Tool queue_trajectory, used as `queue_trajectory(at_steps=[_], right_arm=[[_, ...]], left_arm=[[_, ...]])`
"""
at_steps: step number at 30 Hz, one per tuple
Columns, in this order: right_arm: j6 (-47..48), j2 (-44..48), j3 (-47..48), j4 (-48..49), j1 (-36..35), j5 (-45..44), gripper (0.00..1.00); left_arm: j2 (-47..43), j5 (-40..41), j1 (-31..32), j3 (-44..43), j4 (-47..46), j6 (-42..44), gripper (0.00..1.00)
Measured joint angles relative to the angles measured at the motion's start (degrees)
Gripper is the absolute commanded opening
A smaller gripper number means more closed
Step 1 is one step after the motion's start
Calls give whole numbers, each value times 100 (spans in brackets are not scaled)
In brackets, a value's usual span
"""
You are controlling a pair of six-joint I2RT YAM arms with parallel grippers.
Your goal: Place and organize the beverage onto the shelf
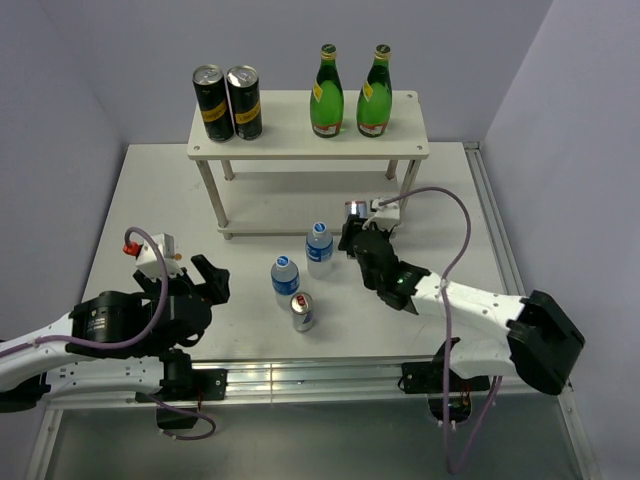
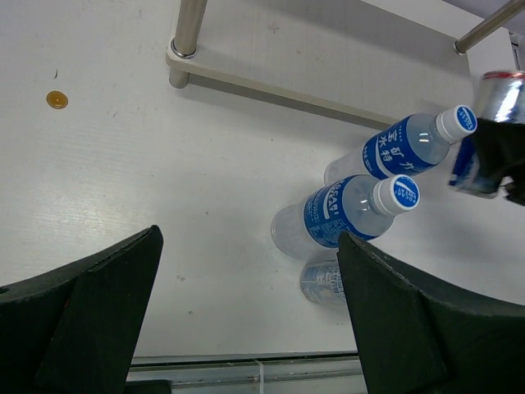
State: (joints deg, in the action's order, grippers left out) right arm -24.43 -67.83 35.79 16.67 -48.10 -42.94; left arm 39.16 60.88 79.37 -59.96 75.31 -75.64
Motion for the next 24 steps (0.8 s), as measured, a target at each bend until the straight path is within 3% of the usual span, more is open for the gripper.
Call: queue_trajectory(at_steps=[5, 10, 24], right_arm=[[-566, -848, 153, -772, 514, 695, 0], [-815, -1276, 221, -1202, 866, 828, 0], [-881, -2243, 1019, -1213, 1115, 1178, 0]], left_arm=[[-151, 2, 0, 7, -2, 0, 95], [-177, 0, 0, 13, 0, 0, 95], [-142, 0, 0, 26, 0, 0, 95]])
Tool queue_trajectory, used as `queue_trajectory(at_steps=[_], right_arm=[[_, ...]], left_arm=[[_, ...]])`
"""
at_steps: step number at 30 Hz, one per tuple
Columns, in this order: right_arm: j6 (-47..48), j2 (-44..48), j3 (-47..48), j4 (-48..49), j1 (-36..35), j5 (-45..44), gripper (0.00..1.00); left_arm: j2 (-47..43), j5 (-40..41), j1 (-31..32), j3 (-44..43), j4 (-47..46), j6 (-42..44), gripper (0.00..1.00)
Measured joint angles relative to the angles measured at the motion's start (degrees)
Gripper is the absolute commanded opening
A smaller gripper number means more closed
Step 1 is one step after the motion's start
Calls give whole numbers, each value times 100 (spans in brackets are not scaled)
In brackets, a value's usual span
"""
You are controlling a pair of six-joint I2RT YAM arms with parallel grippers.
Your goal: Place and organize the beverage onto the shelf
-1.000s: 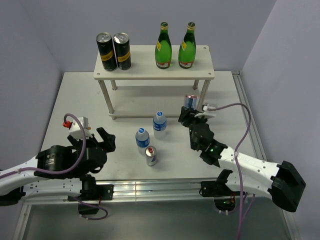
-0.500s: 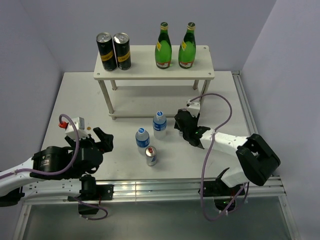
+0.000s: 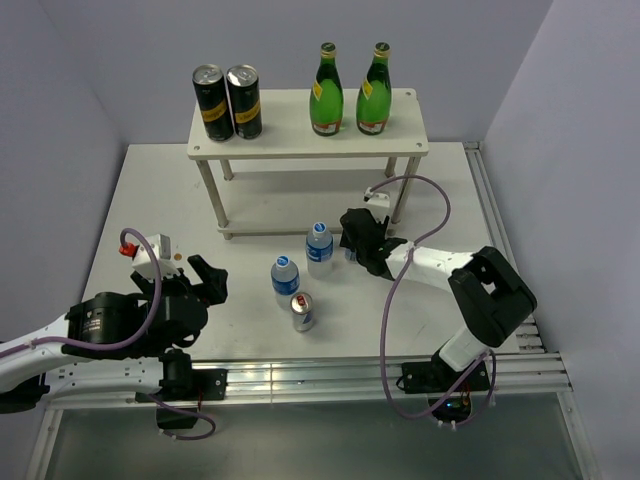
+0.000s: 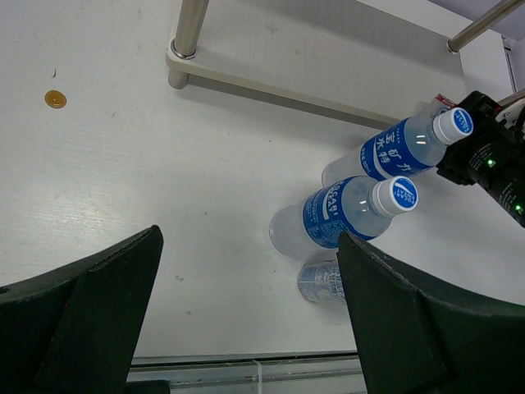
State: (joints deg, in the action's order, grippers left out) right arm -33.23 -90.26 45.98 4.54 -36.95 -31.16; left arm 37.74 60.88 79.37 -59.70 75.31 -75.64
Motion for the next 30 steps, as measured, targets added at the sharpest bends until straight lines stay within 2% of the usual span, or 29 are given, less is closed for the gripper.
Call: queue_trajectory(at_steps=[14, 23, 30], right_arm=[[-92, -46, 44, 11, 129, 96, 0], [-138, 1392, -407, -474, -52, -37, 0], [221, 2229, -422, -28, -186, -348, 0]], left_arm=[[0, 2, 0, 0, -2, 0, 94], [2, 2, 0, 2, 0, -2, 94], [2, 2, 0, 2, -2, 0, 94]])
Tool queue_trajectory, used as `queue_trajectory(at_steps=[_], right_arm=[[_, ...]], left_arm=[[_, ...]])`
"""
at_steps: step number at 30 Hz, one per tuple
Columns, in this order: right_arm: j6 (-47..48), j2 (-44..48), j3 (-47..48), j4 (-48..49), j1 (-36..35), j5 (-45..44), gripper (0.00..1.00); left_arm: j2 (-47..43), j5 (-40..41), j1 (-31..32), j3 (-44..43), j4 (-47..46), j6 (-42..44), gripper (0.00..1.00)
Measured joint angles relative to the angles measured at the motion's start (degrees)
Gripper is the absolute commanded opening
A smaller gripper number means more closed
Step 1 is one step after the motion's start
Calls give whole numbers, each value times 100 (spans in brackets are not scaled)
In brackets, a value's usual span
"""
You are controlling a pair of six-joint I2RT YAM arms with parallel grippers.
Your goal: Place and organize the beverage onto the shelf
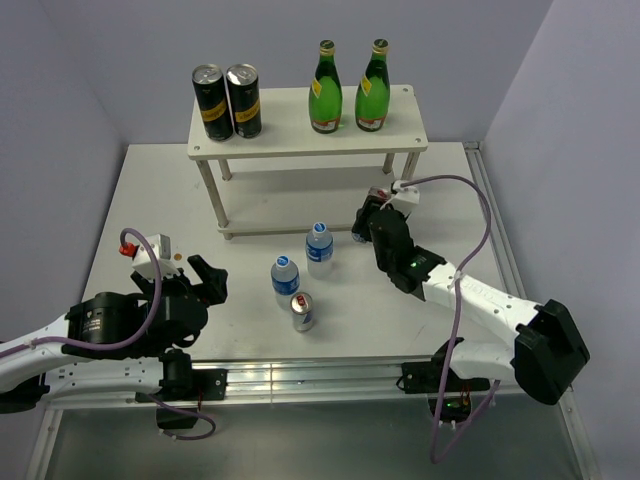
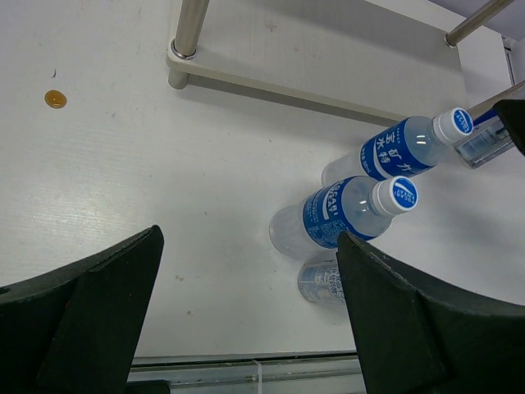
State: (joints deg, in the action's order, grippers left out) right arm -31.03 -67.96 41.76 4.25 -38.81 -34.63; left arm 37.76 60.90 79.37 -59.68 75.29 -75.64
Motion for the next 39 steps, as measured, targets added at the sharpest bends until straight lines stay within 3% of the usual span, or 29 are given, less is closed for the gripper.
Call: queue_trajectory(at_steps=[7, 24, 30, 39], right_arm=[[874, -341, -66, 1303, 2, -505, 0], [2542, -2581, 750, 3578, 254, -1235, 0], [2669, -2957, 1012, 3985, 494, -1255, 0], [2326, -3438, 1047, 3786, 739, -1141, 0]], left_arm=[[0, 0, 0, 0, 2, -2, 94], [0, -2, 2, 0, 0, 0, 94], [0, -2, 17, 0, 2, 0, 94], [2, -2, 22, 0, 2, 0, 94]])
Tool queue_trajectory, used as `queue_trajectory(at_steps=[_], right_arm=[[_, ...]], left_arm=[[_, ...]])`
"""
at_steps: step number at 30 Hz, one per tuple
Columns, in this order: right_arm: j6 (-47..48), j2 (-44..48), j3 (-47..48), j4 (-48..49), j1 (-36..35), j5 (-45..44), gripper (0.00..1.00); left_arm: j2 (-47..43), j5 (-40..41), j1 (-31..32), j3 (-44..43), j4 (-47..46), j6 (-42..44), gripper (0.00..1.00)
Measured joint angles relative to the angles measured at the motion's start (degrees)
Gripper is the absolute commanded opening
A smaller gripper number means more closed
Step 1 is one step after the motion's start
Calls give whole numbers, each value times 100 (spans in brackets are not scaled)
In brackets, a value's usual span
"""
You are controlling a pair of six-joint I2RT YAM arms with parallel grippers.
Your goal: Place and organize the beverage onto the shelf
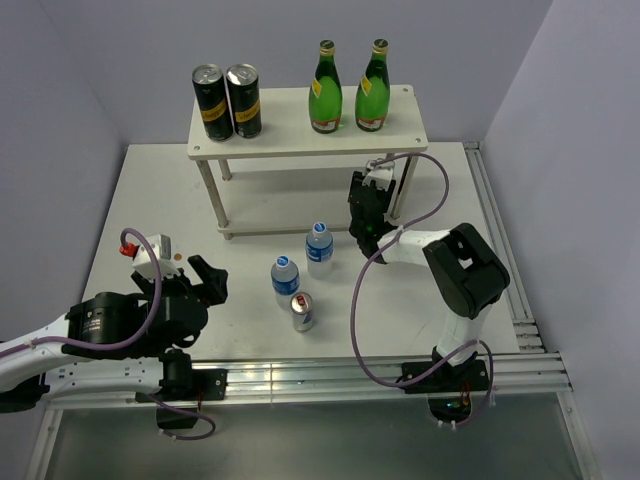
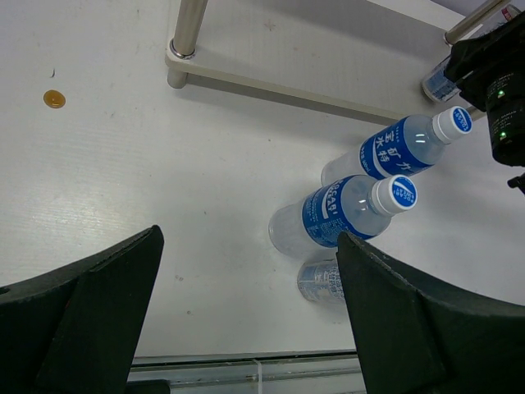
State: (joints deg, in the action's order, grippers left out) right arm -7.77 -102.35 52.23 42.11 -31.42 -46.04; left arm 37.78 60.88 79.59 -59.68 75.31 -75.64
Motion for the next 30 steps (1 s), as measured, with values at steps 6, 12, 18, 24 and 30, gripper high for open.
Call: queue_trajectory(at_steps=[6, 12, 18, 24, 30], right_arm=[[-245, -9, 0, -103, 46, 74, 0], [-317, -9, 2, -120, 50, 243, 17], [-367, -9, 26, -195, 48, 361, 95], [-372, -9, 26, -319, 48, 367, 95], [-374, -9, 26, -428, 31, 365, 98]], left_arm=[[0, 0, 0, 0, 0, 0, 94], [0, 0, 0, 0, 0, 0, 94], [-2, 0, 0, 0, -2, 0, 94], [-2, 0, 11, 0, 0, 0, 94], [-4, 0, 11, 0, -2, 0, 94]])
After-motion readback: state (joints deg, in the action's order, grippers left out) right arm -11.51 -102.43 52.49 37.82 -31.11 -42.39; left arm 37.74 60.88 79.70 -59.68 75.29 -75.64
